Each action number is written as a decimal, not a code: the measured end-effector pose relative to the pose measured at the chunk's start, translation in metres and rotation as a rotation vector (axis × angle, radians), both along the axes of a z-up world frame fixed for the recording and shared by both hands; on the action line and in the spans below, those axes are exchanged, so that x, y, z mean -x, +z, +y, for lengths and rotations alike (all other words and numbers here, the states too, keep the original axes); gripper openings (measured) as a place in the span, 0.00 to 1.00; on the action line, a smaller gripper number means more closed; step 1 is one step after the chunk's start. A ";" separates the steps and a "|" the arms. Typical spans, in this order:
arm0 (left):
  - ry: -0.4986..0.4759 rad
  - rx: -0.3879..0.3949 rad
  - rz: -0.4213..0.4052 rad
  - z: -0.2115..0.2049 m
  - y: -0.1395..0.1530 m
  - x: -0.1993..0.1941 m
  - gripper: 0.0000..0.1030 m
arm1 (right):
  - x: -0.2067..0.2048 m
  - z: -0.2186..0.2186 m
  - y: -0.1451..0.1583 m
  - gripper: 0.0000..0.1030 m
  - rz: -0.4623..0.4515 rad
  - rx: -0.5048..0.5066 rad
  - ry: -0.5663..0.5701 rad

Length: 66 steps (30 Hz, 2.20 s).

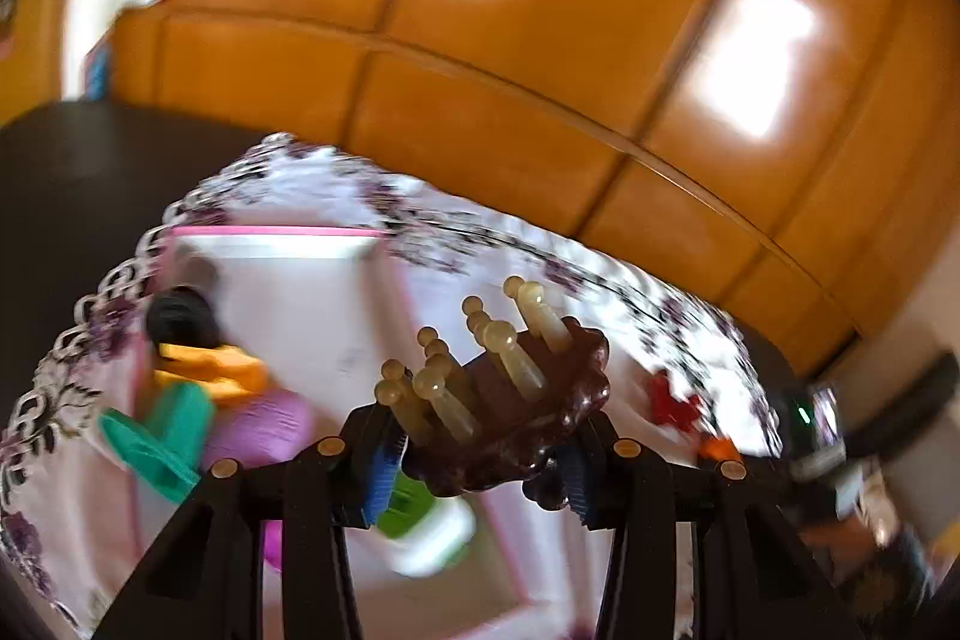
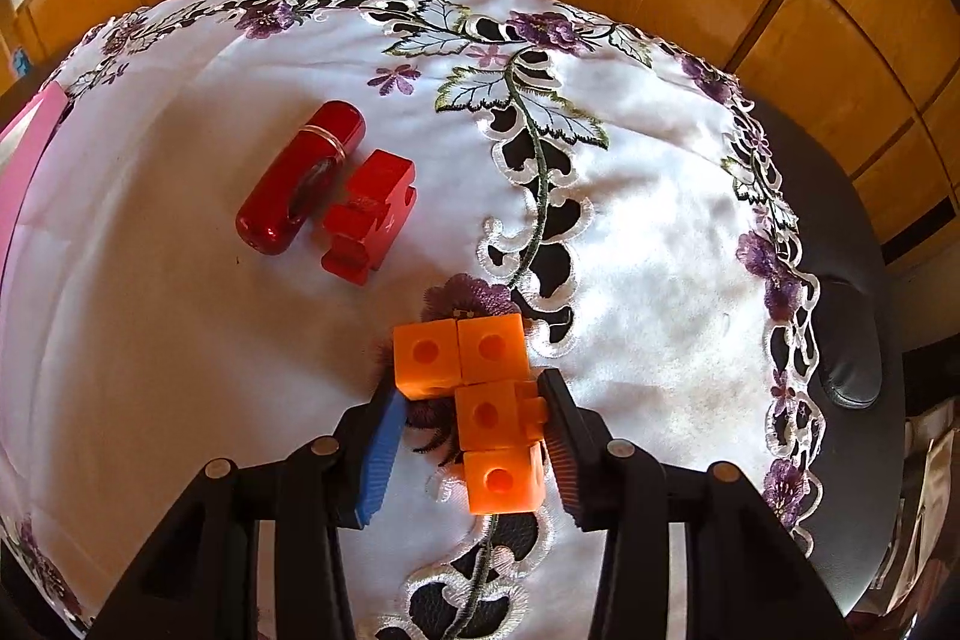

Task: Organize rigid objects
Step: 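Carry the brown holder into the tray and open the left gripper while the right holds the cubes, then carry the orange cubes into the tray and open the right gripper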

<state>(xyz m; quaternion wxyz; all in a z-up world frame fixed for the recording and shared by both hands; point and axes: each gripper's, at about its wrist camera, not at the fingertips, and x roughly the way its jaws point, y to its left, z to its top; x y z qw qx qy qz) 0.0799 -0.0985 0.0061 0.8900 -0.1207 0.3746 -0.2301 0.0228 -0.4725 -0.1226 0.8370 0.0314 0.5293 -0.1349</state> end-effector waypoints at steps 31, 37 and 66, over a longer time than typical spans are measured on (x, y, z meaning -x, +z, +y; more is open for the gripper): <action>0.144 -0.164 0.052 0.028 -0.039 -0.052 0.61 | -0.001 0.002 0.001 0.43 0.001 0.014 0.016; 0.130 -0.214 0.017 0.017 -0.036 -0.010 0.61 | -0.001 0.003 0.002 0.43 0.000 0.024 0.023; 0.171 -0.263 -0.035 0.043 -0.031 0.043 0.65 | 0.002 0.086 0.053 0.43 -0.175 -0.132 0.202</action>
